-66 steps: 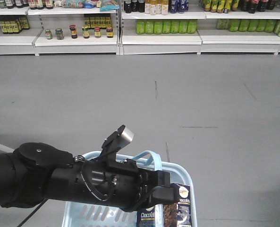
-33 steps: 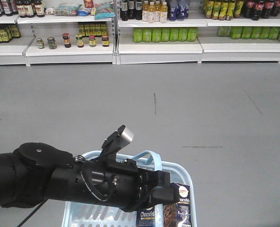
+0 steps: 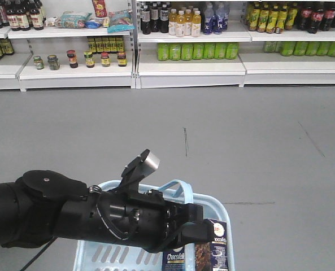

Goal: Left arm holds basket, right arm returns cookies
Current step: 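Drive forward toward the drink shelves holding the basket in the left gripper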

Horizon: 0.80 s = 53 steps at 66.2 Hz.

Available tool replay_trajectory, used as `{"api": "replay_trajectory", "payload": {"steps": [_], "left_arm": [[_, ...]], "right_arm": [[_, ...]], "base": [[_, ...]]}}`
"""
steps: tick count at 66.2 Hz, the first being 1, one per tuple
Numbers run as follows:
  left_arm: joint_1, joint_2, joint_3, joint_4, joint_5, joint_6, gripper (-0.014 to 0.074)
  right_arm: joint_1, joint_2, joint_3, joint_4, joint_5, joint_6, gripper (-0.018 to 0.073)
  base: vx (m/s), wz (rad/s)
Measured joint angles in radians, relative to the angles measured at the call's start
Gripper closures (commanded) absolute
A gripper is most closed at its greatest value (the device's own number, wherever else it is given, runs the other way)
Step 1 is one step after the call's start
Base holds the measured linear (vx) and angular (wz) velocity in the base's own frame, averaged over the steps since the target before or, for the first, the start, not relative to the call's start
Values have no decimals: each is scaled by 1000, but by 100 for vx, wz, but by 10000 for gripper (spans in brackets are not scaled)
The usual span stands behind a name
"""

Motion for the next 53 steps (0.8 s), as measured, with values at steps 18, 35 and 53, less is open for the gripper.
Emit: {"api": "replay_trajectory", "payload": {"steps": [18,35,53], "left_arm": [[0,0,0,1,-1,0,603],[0,0,0,1,-2,0,603],[0,0,0,1,-2,0,603]], "right_arm": [[0,0,0,0,0,0,568],[0,0,0,0,0,0,568],[0,0,0,0,0,0,568]], "base": [[38,-5],[37,-6],[38,0]]}}
